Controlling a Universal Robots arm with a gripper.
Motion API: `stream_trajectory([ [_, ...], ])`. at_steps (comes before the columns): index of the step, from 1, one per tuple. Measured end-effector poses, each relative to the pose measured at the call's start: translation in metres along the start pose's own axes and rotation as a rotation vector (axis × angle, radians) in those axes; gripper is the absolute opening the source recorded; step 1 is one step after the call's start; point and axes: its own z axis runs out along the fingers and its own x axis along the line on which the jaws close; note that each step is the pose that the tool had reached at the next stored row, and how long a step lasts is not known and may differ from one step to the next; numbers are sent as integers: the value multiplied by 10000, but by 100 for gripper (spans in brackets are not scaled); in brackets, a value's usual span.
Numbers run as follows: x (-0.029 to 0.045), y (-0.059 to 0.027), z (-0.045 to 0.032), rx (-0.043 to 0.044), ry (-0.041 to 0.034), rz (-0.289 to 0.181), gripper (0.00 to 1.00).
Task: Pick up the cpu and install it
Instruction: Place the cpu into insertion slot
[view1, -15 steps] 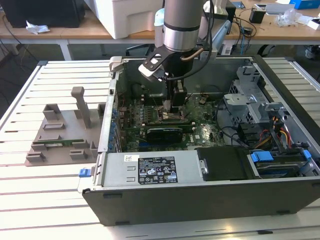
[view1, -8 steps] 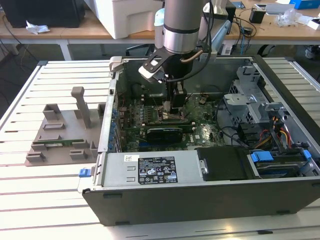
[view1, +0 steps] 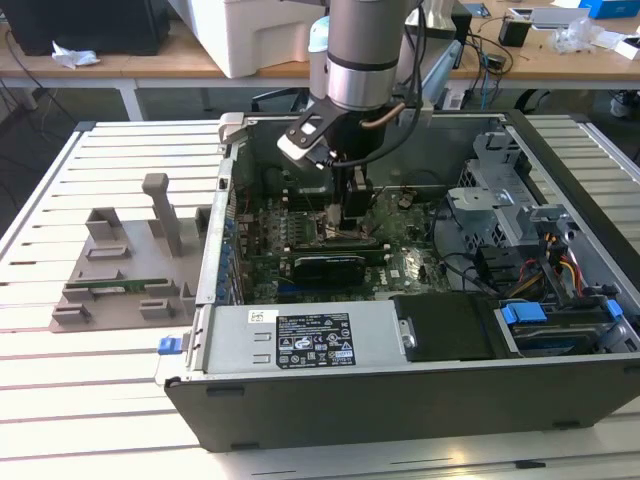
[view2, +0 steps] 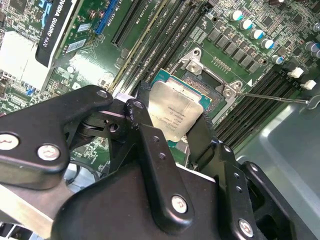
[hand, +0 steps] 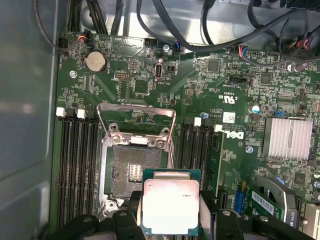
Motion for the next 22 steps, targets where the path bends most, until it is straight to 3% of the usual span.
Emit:
stream_trajectory([
  [9, 2, 2, 78, 0, -1, 0, 54],
  [15, 150, 22, 102, 0, -5, 1, 54],
  [22, 213, 30, 165, 1, -5, -1, 54],
])
